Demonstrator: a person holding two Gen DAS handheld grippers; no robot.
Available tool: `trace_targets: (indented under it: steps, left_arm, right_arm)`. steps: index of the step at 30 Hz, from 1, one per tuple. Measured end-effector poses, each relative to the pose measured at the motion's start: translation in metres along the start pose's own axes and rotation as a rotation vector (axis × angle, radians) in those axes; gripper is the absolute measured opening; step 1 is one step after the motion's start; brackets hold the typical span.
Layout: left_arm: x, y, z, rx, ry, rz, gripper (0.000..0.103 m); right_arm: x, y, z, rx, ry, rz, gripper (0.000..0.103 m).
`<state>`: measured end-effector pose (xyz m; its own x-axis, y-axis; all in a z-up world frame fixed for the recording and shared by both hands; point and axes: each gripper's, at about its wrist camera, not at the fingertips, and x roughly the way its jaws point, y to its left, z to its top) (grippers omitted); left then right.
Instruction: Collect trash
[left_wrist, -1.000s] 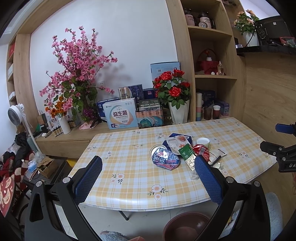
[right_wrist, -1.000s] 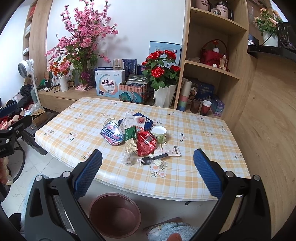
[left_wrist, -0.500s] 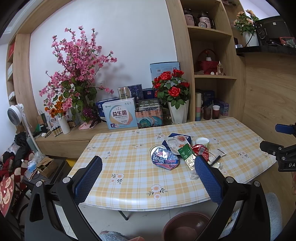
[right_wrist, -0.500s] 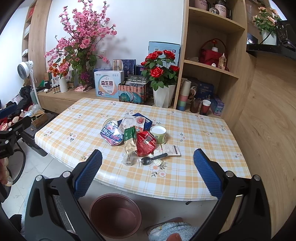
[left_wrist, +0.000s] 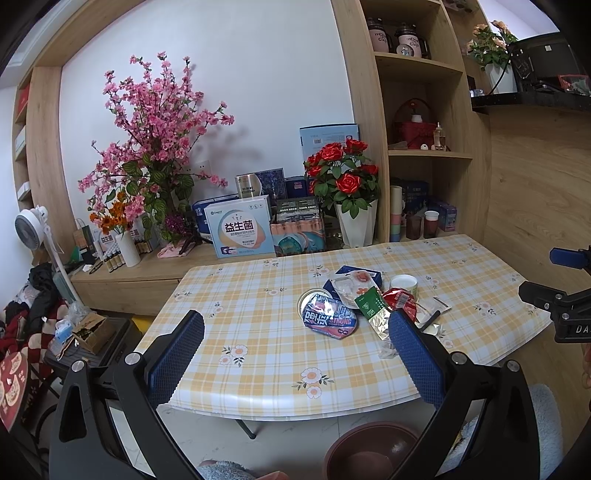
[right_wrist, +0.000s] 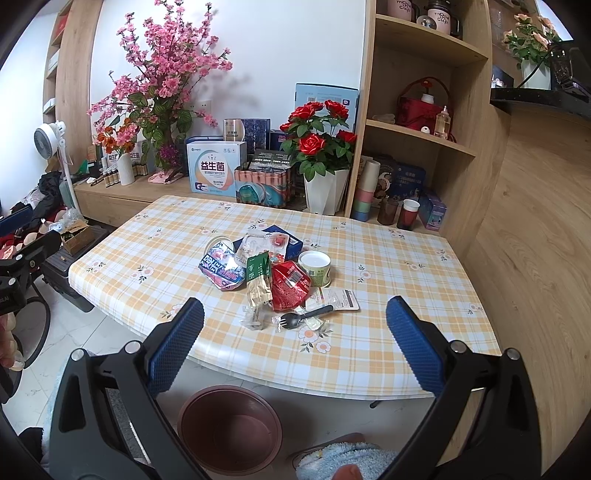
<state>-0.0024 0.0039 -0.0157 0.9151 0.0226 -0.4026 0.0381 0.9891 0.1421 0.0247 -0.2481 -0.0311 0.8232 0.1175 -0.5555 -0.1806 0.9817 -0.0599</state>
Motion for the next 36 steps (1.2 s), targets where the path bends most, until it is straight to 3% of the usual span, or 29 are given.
trace_targets:
  steps: [17,21,26,36]
  left_arm:
    - [0.003,-0.005,-0.003,0.021,-0.036,0.015,0.098]
    - [0.016,-0.010,-0.006,0.040,-0.038,0.023,0.098]
    - [0.051,-0.007,-0.015,0.004,0.018,-0.004,0.098]
    - [0.103,-0.004,-0.030,-0.019,0.052,0.000,0.098]
  right_arm:
    - [0.010,-0.008,-0.001,-0.013,-0.004,0.013,0.097]
    - [0.035,-0.017,-0.008,0.030,0.011,0.064,0.097]
    - [0.074,-0.037,-0.020,0.122,0.058,0.095,0.097]
    - [0.129,-0.069,-0.050,0.204,0.133,0.081,0.097]
